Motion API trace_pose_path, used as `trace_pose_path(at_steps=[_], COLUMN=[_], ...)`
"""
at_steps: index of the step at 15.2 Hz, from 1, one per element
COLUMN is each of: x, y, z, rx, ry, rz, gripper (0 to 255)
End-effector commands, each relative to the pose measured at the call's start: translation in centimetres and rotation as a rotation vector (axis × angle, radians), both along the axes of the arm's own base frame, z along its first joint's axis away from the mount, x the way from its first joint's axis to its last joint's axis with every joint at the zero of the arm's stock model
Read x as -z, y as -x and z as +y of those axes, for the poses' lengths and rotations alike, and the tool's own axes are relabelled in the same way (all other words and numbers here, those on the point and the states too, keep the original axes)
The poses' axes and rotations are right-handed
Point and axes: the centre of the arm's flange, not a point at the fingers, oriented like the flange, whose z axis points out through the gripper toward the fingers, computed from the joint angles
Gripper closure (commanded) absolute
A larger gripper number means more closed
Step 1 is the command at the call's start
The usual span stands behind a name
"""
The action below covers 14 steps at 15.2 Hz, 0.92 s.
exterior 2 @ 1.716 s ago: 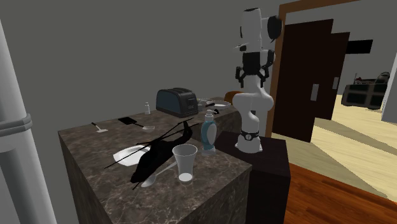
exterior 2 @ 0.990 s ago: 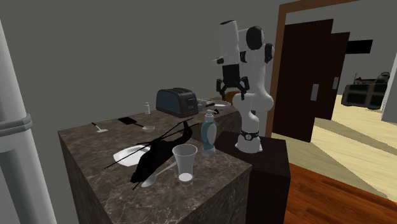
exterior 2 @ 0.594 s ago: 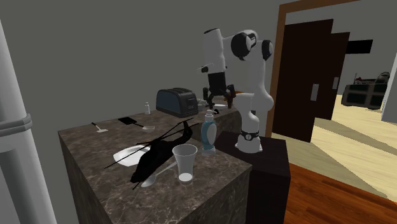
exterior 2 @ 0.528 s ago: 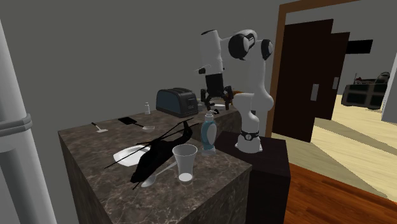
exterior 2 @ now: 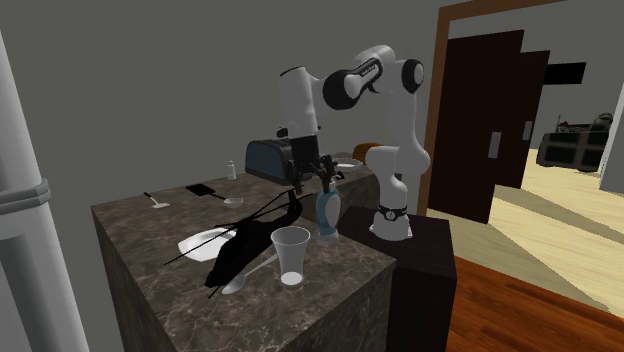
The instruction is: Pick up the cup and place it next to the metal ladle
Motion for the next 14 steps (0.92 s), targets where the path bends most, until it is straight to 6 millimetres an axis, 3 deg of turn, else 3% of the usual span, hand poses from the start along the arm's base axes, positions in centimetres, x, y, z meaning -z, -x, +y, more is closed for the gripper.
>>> trace_pose_path(at_steps=[1,9,14], x=[1.3,6.4,8.5], y=[-1.8,-8.5,-8.8], z=[-1.6,-8.3,-7.9], rx=[-0.001,0.000,0.000], ry=[-0.010,-0.053,-0.053], rz=[-0.009,-0.040,-0.041], gripper=[0,0,0])
